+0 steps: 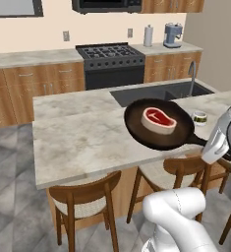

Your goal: Pick up the pan with the steak in it and place it on the dining table. Then place the steak on the plate.

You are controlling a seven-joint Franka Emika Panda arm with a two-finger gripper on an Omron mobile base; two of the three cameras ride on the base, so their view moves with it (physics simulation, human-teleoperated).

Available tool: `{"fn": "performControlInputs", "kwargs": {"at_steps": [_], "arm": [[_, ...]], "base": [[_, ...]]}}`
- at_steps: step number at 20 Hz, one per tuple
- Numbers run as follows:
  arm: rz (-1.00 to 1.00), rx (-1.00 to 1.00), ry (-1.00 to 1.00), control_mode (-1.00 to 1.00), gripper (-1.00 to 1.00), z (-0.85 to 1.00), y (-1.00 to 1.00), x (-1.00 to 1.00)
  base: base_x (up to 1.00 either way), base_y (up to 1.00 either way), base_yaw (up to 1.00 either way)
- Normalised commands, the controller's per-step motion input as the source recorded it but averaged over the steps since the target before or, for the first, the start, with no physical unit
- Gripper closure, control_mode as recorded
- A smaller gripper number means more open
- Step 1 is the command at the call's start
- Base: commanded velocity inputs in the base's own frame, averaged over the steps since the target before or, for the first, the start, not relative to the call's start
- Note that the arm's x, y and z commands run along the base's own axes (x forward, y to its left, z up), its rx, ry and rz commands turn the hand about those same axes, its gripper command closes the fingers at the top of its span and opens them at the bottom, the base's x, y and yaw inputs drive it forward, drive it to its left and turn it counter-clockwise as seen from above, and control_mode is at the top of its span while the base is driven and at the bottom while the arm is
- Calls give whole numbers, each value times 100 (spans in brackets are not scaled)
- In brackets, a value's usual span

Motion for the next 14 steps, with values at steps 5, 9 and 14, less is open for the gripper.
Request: {"fn": "performControlInputs", "kwargs": {"at_steps": [5,9,14], "arm": [[0,0,0,-100,100,-17,4,55],[0,0,0,-100,100,-27,14,69],[0,0,0,-100,100,-35,23,53]], "base": [[0,0,0],[0,0,0],[0,0,0]]}}
